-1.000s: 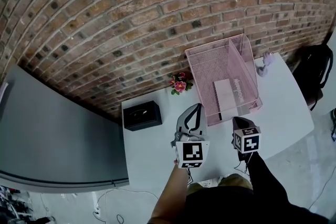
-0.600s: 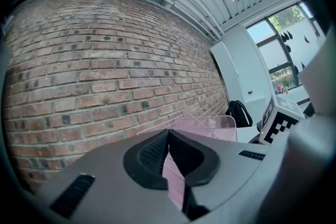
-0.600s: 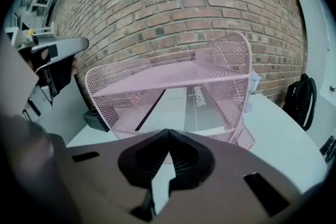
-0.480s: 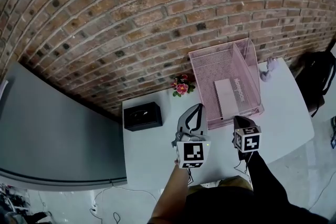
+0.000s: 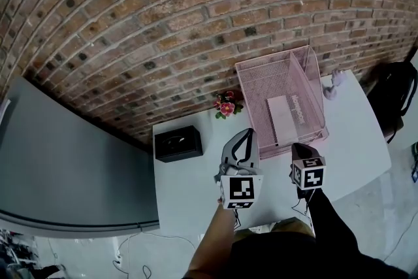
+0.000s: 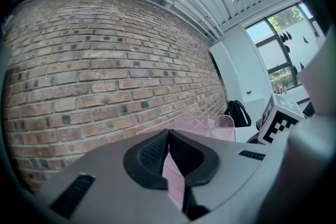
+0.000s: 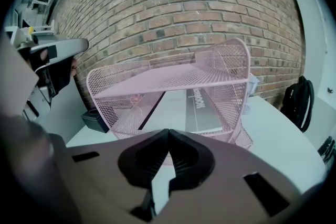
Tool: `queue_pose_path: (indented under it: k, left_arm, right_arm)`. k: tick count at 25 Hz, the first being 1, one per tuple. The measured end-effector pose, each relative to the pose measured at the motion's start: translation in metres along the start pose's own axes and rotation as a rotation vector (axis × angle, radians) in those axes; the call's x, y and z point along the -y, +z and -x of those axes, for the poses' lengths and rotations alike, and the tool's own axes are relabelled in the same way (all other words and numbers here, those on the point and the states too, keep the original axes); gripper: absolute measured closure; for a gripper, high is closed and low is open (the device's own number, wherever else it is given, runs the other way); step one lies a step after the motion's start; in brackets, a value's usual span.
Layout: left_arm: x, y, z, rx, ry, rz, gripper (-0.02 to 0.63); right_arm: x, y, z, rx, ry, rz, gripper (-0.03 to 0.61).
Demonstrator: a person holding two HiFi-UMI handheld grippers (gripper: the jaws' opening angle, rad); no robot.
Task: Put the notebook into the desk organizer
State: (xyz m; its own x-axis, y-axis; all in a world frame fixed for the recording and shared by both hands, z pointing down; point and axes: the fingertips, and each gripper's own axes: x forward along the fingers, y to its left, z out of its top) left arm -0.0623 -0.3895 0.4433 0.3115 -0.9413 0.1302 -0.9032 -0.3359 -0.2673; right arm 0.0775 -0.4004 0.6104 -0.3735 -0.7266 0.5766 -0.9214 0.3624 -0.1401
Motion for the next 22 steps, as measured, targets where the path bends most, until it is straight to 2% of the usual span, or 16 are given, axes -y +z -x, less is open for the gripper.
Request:
queue_pose_path:
  k: [6,11,16,22]
  left_arm:
    - [0.002,0.003,0.013,0.014,-0.024,0.021,0.598]
    - [0.000,0.008,0.028,0.034,-0.039,0.044,0.598]
    - [0.002,0.014,0.045,0.054,-0.057,0.035,0.598]
    - [0.000,0.024,0.072,0.083,-0.076,0.028,0.598]
  right_arm:
    - [-0.005,0.007,0.020,0.041,-0.031,0.005,0.557]
    - [-0.020,0.022,0.045,0.154,-0.007,0.006,0.557]
    - [-0.036,0.043,0.076,0.281,-0.026,0.108,0.557]
    - [-0.052,0.076,0.121,0.407,-0.062,0.176,0.557]
